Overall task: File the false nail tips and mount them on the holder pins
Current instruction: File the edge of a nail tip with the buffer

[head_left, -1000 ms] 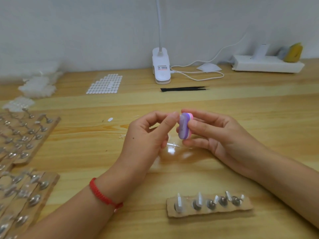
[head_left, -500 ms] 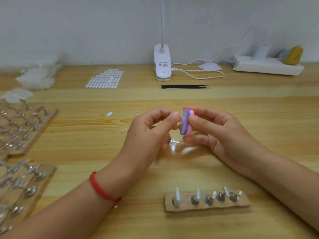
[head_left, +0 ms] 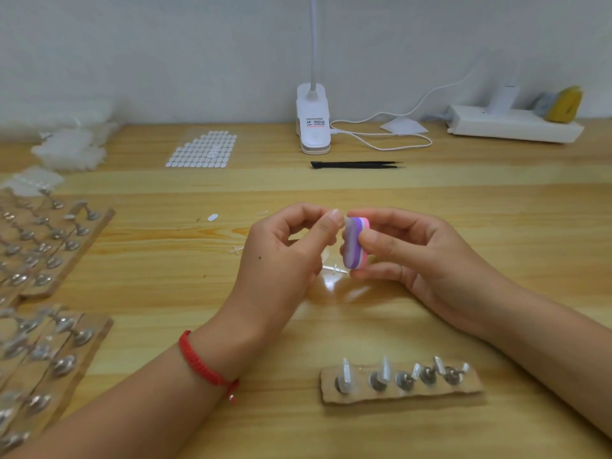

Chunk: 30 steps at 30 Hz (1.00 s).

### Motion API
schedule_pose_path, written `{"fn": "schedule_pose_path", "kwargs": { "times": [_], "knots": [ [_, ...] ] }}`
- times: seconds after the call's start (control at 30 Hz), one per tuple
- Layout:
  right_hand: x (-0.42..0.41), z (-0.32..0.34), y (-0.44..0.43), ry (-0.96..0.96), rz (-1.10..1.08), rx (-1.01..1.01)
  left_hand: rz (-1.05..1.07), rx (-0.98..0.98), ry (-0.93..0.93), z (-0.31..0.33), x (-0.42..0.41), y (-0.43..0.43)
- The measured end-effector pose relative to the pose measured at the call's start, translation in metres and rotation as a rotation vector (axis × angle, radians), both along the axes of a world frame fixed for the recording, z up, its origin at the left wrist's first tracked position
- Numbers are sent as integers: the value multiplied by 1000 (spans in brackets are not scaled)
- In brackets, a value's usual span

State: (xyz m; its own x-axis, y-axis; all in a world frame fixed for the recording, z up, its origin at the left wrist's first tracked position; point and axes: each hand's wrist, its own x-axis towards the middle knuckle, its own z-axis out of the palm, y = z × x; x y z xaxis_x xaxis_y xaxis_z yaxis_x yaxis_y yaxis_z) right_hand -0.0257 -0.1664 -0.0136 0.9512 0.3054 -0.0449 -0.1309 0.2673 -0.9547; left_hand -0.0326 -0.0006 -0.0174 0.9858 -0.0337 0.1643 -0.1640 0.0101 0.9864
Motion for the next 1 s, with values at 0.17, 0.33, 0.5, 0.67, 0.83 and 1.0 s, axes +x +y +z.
{"fn": "schedule_pose_path", "kwargs": {
  "times": [0.17,0.33,0.5,0.67,0.83,1.0],
  "knots": [
    [0,0,-1,12,-33,31,-22,39,-5,-1,-1,-1],
    [1,-1,0,0,-32,7,-4,41,-16,0,-1,-1],
    [1,-1,0,3,-8,18,9,17,-9,0,0,-1],
    [2,-1,-2,12,-33,40,-4,34,-21,1,-2,-3],
    [3,-1,-2,20,-52,50,-21,63,-24,2,-3,-3],
    [1,-2,0,-10,-32,22,-6,50,-26,3,-2,-1]
  ]
}}
